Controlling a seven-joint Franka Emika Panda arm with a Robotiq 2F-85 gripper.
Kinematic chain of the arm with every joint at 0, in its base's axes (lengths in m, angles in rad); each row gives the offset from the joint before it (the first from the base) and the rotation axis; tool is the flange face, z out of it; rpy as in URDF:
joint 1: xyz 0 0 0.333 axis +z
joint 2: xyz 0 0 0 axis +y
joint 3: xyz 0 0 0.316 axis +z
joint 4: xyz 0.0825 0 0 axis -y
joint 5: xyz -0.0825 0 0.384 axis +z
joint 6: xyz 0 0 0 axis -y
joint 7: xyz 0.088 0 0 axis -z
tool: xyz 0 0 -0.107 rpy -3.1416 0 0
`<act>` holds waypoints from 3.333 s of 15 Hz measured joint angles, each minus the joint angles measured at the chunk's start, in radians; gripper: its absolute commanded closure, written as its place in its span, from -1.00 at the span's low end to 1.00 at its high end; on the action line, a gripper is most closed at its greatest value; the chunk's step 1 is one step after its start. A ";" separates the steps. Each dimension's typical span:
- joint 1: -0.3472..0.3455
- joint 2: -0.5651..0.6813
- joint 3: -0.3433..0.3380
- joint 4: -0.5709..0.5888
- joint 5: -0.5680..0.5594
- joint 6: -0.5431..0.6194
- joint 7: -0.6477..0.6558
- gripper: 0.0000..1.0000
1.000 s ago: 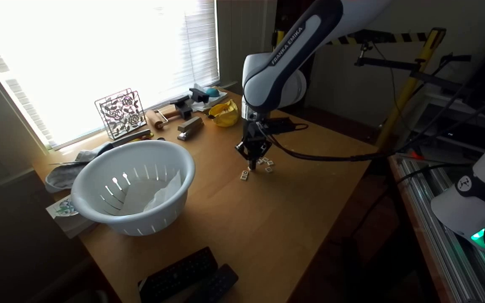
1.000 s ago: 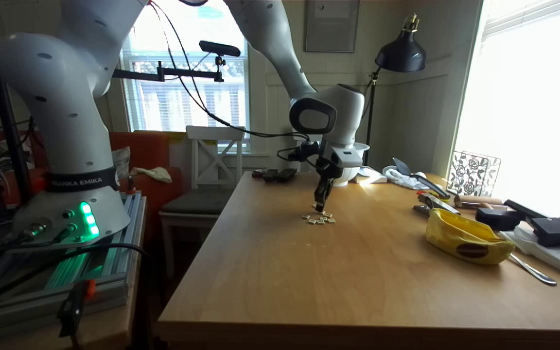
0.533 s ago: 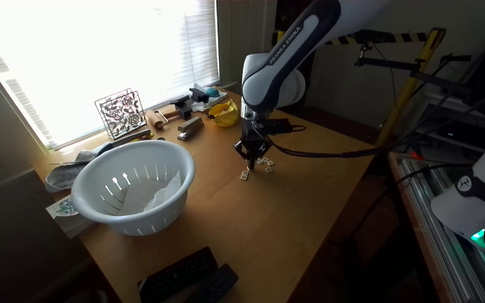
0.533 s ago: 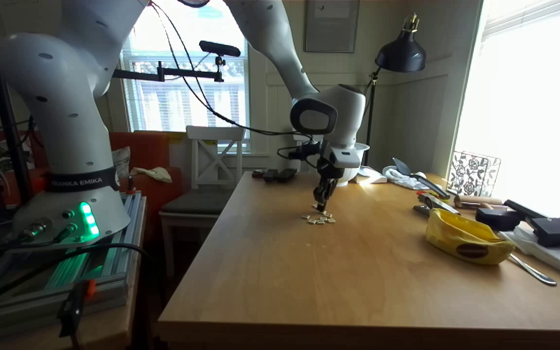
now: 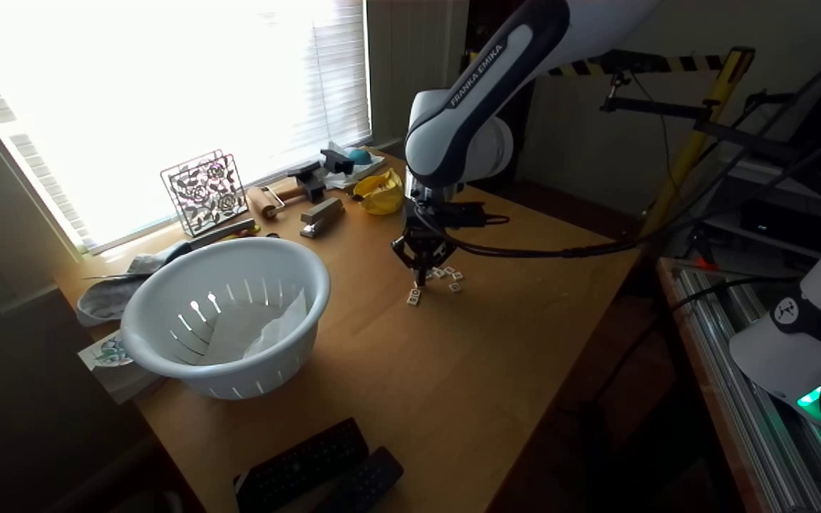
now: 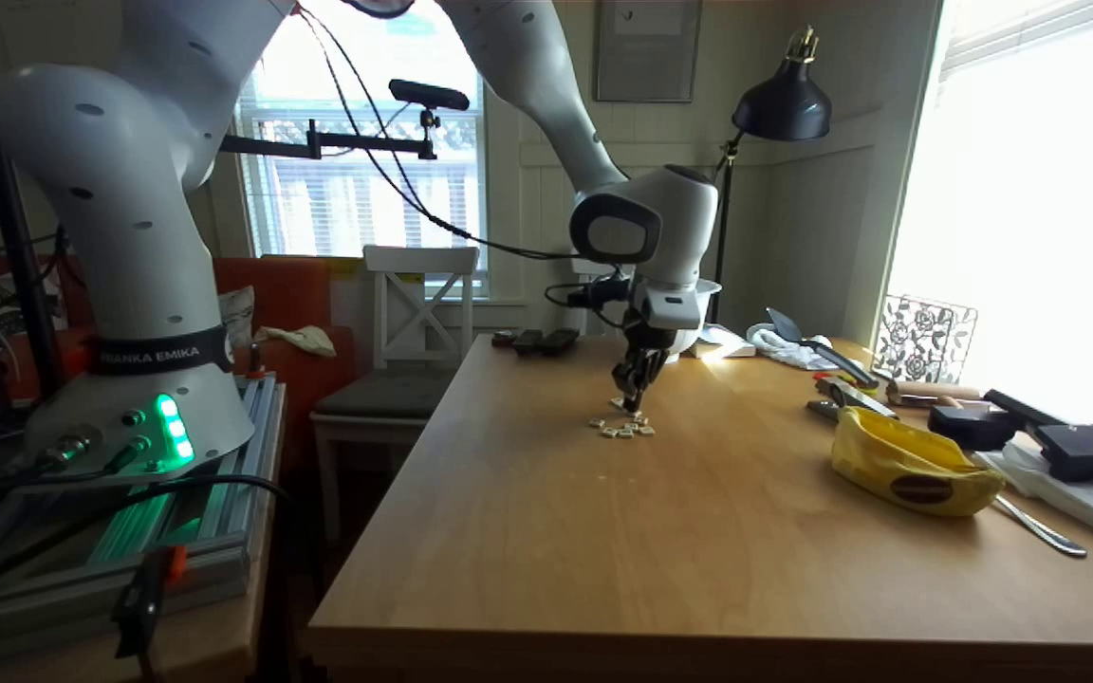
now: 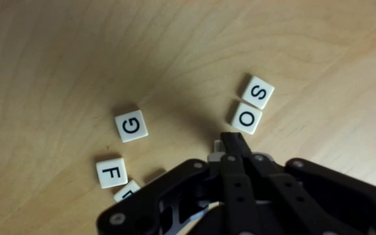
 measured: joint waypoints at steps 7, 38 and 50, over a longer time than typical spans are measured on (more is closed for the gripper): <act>0.007 0.014 -0.015 0.032 0.001 -0.065 0.138 1.00; 0.001 0.047 -0.018 0.097 0.038 -0.138 0.352 1.00; -0.005 0.042 -0.018 0.096 0.054 -0.121 0.358 1.00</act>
